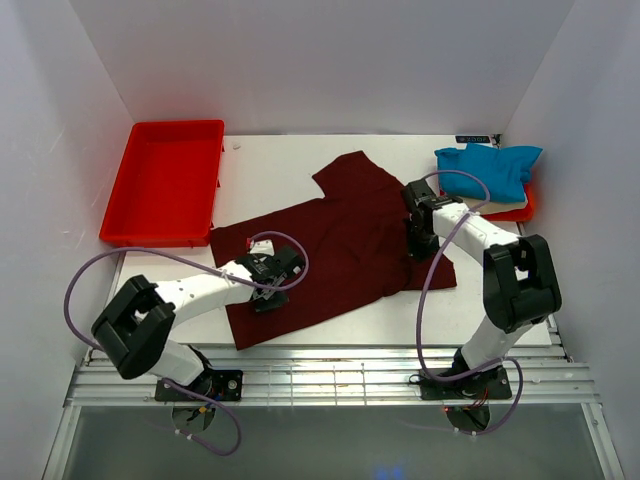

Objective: Fold and stack the t-shirts
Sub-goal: Fold the tshirt

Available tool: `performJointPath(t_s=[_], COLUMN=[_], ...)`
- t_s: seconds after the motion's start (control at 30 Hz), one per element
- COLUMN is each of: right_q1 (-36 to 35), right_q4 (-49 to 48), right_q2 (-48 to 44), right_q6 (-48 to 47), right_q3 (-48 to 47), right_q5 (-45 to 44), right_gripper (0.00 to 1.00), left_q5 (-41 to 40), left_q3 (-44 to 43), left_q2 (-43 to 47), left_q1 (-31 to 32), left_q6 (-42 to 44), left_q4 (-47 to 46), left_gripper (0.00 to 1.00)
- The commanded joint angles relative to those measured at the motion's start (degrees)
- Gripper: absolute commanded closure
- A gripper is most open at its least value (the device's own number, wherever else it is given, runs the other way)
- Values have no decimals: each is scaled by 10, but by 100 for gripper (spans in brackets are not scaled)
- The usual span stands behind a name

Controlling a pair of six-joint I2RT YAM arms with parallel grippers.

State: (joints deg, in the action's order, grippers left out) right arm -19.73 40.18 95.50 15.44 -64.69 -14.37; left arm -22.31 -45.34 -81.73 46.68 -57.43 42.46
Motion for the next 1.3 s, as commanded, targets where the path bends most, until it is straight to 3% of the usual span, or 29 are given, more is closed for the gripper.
performJointPath(t_s=[0.0,0.3,0.67,1.0,1.13,1.27], right_q1=[7,27,86,105,95,90], right_q4=[25,59,60,81,101,117], right_q2=[22,43,56,79,7,-28], right_q6=[14,21,-5,-32,-40,-59], right_q3=[-2,25,33,-28,-63,-129], right_q5=[-3,-35,-41,-36,-31,28], right_gripper=[92,92,92,92,92,92], left_q5=[20,31,31,-1,-17,-31], left_q3=[3,32,112,53,-34,-138], left_q2=[-35,-55,49,63,83,38], left_q1=[0,-2,-84,-105,-105,-105], left_q6=[7,-29,-76,-27,24,77], left_q4=[-7,46,92,101,80,65], left_gripper=[100,100,100,100,100,100])
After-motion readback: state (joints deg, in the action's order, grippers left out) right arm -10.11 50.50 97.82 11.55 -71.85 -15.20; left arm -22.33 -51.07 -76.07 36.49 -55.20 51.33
